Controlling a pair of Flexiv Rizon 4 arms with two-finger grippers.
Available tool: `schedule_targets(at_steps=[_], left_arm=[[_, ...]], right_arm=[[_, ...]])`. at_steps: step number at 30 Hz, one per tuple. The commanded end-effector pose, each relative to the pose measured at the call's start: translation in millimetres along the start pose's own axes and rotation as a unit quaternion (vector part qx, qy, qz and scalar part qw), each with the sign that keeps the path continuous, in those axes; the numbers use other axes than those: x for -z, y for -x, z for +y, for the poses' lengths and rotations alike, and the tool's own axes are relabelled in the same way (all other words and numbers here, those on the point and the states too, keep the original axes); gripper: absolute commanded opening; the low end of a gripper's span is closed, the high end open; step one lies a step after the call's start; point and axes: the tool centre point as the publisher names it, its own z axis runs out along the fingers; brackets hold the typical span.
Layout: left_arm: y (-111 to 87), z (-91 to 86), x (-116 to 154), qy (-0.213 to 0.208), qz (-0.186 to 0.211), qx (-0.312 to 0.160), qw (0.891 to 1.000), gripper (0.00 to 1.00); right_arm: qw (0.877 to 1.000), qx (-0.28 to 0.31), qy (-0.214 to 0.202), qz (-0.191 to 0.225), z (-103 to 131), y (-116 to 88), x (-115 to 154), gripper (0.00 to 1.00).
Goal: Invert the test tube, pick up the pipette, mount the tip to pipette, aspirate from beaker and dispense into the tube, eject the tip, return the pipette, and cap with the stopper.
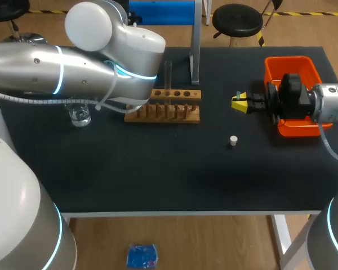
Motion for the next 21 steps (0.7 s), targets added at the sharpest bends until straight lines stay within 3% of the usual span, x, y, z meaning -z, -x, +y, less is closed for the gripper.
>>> schedule_targets(at_steps=[1, 3, 13, 21], left_arm=[[-2.4, 0.6, -4, 0.001, -0.004, 0.0, 1.0, 0.12], [-2.0, 1.0, -4, 0.001, -0.005, 0.001, 1.0, 0.0], [-0.4, -2.6, 1, -0.002, -0.007, 0.001, 1.0, 0.0], [3.9, -21.7, 9, -0.011, -0.014, -0.006, 1.0, 0.0]], right_arm=[[1.0, 0.001, 0.0, -0.001, 0, -1, 0, 0.0], [1.0, 0.001, 0.0, -0.001, 0, -1, 0, 0.0], [1.0, 0.001, 0.0, -0.001, 0, -1, 0, 0.0], [1.0, 0.001, 0.0, -0.001, 0, -1, 0, 0.0]])
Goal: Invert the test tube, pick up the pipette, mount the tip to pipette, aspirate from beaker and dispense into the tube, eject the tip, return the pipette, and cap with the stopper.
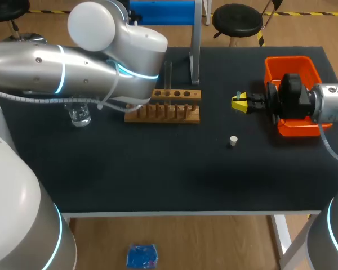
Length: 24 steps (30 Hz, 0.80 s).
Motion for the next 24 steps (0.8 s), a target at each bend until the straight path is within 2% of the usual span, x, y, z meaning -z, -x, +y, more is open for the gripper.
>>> schedule_targets(at_steps=[1, 7, 16, 24], left_arm=[[1.7, -12.7, 4, 0.001, -0.001, -0.003, 1.0, 0.0], [2.5, -30.9, 10, -0.012, -0.005, -0.012, 1.0, 0.0], [1.6, -44.0, 16, -0.018, 0.004, -0.033, 0.999, 0.0], [-1.7, -50.4, 32, -0.001, 0.079, -0.076, 0.994, 0.0]], right_arm=[[1.0, 0.001, 0.0, -0.001, 0, -1, 0, 0.0], [1.0, 0.001, 0.0, -0.001, 0, -1, 0, 0.0], [1.0, 0.001, 0.0, -0.001, 0, -1, 0, 0.0], [1.0, 0.001, 0.0, -0.001, 0, -1, 0, 0.0]])
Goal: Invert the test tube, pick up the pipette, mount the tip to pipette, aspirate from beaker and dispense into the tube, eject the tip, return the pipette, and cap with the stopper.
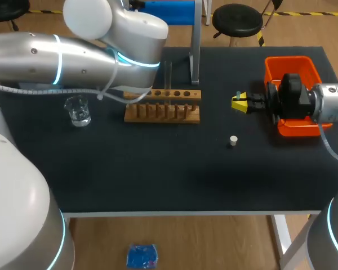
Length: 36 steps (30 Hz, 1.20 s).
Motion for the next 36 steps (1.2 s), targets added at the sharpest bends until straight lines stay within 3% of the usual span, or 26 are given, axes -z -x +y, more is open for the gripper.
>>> schedule_targets(at_steps=[1, 7, 12, 16, 22, 28, 36], left_arm=[[12.4, -7.8, 21, 0.023, 0.063, -0.019, 0.998, 0.0], [12.9, -14.1, 44, 0.031, 0.145, -0.051, 0.988, 0.0], [13.1, -21.0, 65, 0.034, 0.233, -0.064, 0.97, 0.0], [10.4, -28.4, 81, 0.049, 0.305, -0.087, 0.947, 0.0], [-0.5, -34.4, 109, 0.066, 0.422, -0.121, 0.896, 0.0], [-5.0, -34.9, 151, 0.052, 0.47, -0.131, 0.871, 0.0], [-13.1, -19.1, 219, 0.027, 0.506, -0.123, 0.853, 0.0]], right_arm=[[1.0, 0.001, 0.0, -0.001, 0, -1, 0, 0.0], [1.0, 0.001, 0.0, -0.001, 0, -1, 0, 0.0], [1.0, 0.001, 0.0, -0.001, 0, -1, 0, 0.0], [1.0, 0.001, 0.0, -0.001, 0, -1, 0, 0.0], [1.0, 0.001, 0.0, -0.001, 0, -1, 0, 0.0], [1.0, 0.001, 0.0, -0.001, 0, -1, 0, 0.0], [1.0, 0.001, 0.0, -0.001, 0, -1, 0, 0.0]])
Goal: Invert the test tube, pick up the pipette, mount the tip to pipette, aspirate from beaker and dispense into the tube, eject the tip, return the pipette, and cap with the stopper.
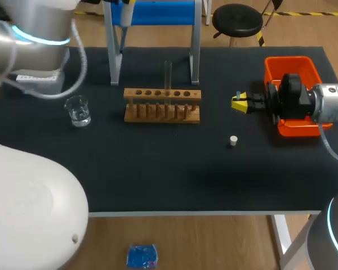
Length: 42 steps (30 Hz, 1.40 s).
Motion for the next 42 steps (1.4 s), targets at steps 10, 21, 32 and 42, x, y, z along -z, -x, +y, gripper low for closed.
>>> schedule_targets(at_steps=[10, 21, 32, 42], left_arm=[[-43.8, 12.1, 92, -0.008, 0.173, 0.0, 0.985, 0.0], [-43.8, 12.1, 92, -0.008, 0.173, 0.0, 0.985, 0.0], [-72.7, -7.0, 82, -0.025, 0.185, -0.024, 0.982, 0.0], [-124.4, -31.4, 89, -0.076, 0.201, -0.056, 0.975, 0.0]], right_arm=[[1.0, 0.001, 0.0, -0.001, 0, -1, 0, 0.0], [1.0, 0.001, 0.0, -0.001, 0, -1, 0, 0.0], [1.0, 0.001, 0.0, -0.001, 0, -1, 0, 0.0], [1.0, 0.001, 0.0, -0.001, 0, -1, 0, 0.0]])
